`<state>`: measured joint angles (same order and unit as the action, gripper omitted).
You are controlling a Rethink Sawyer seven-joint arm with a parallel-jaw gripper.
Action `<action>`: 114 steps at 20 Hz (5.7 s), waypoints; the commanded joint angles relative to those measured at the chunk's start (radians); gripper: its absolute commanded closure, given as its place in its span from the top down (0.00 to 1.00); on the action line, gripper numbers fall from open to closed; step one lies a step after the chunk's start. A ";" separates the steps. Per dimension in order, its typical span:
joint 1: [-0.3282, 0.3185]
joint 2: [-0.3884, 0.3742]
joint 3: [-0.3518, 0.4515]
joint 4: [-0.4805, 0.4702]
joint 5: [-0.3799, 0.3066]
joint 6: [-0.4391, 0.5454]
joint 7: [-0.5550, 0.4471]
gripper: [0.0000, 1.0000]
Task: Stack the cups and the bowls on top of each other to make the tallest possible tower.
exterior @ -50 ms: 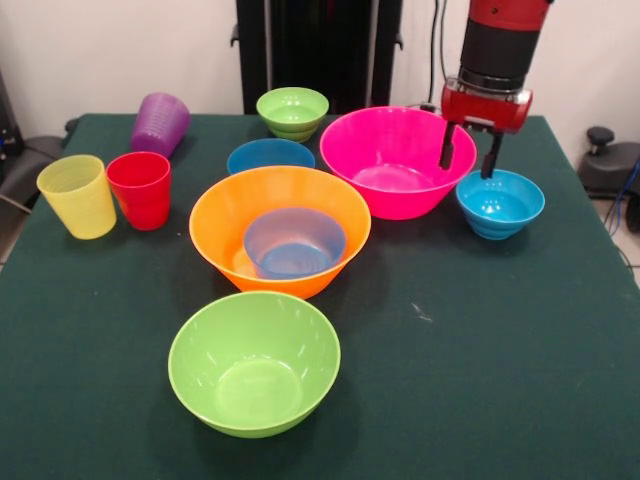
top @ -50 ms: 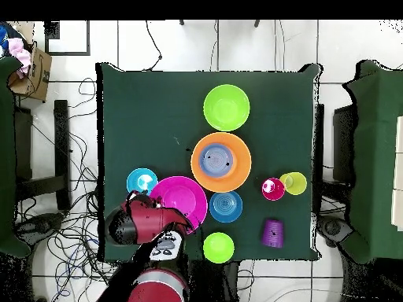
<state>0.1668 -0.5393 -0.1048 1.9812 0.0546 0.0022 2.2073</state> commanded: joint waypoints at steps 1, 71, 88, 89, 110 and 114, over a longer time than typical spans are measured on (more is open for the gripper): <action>0.016 0.035 0.094 -0.002 -0.033 0.022 0.082 1.00; -0.075 0.220 0.062 -0.085 -0.308 -0.048 0.049 1.00; -0.030 0.222 -0.012 -0.110 -0.279 -0.085 0.084 0.00; -0.033 0.221 -0.011 -0.112 -0.279 -0.084 0.083 0.00; -0.229 -0.283 0.102 -0.110 -0.209 0.447 -0.022 0.00; -0.235 -0.320 0.105 -0.122 -0.203 0.493 -0.011 0.00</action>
<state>-0.0560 -0.7850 -0.1157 1.9418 -0.1894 0.3453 2.2073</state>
